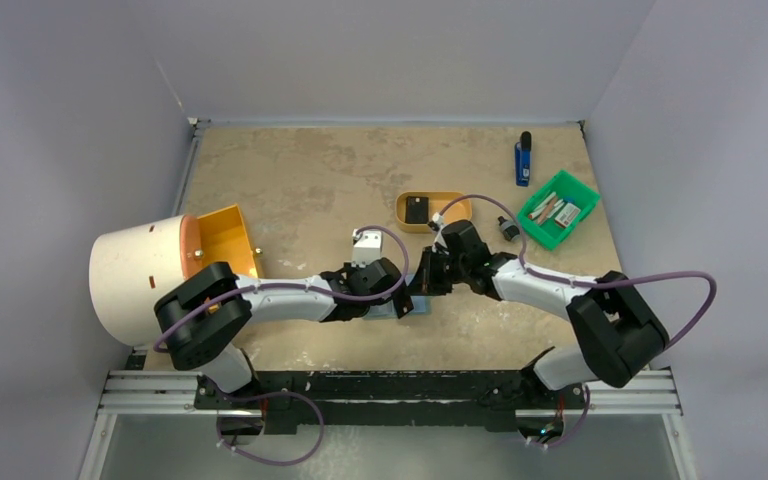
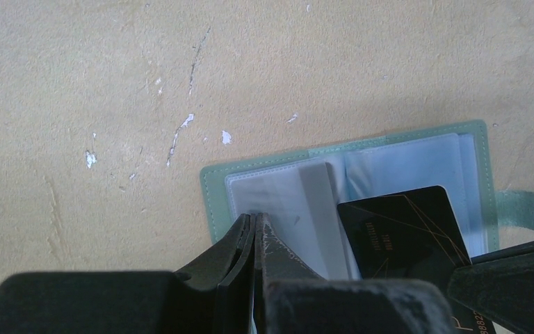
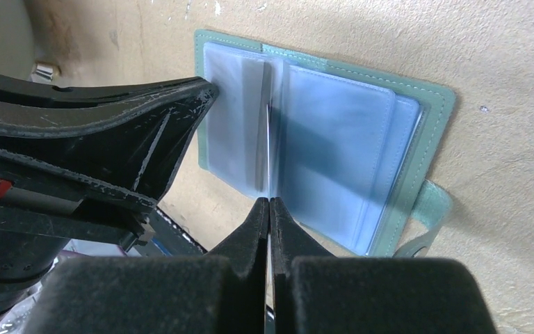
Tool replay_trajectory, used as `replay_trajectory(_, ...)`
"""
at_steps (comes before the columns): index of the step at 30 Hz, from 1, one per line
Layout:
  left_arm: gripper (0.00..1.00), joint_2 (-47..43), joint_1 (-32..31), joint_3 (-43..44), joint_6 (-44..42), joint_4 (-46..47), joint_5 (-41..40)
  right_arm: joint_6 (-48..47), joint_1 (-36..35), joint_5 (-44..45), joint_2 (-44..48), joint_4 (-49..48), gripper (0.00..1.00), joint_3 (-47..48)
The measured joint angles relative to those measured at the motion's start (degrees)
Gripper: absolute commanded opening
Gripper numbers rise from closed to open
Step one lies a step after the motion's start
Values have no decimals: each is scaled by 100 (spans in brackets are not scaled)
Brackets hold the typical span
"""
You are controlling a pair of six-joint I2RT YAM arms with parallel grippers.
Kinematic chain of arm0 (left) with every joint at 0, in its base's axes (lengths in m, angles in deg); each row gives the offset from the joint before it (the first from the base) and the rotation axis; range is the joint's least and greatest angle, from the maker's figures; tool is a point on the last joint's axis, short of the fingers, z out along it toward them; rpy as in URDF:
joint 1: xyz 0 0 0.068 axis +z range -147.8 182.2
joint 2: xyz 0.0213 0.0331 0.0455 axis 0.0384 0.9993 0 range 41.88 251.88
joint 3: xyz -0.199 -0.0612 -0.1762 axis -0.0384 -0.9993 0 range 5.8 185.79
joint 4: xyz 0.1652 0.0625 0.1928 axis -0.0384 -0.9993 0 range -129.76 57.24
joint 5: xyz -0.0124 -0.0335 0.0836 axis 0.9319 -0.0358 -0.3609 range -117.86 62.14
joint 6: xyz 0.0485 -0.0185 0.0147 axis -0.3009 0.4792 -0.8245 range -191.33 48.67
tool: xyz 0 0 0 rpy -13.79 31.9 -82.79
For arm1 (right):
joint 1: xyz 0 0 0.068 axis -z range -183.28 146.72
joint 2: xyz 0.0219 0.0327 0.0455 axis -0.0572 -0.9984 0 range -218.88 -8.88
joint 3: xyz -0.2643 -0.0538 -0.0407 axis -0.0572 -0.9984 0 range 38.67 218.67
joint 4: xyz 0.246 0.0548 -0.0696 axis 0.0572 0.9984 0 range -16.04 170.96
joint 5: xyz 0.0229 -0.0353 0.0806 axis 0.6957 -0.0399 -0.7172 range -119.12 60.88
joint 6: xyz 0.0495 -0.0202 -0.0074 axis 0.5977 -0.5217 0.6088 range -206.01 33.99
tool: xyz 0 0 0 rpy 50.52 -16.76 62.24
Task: Put the credit cards into the card holder
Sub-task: Insert the credit card into the card holder.
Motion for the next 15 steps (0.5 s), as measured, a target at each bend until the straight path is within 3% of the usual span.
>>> replay_trajectory(15, 0, 0, 0, -11, 96, -26, -7, 79, 4, -258, -269, -409, 0, 0)
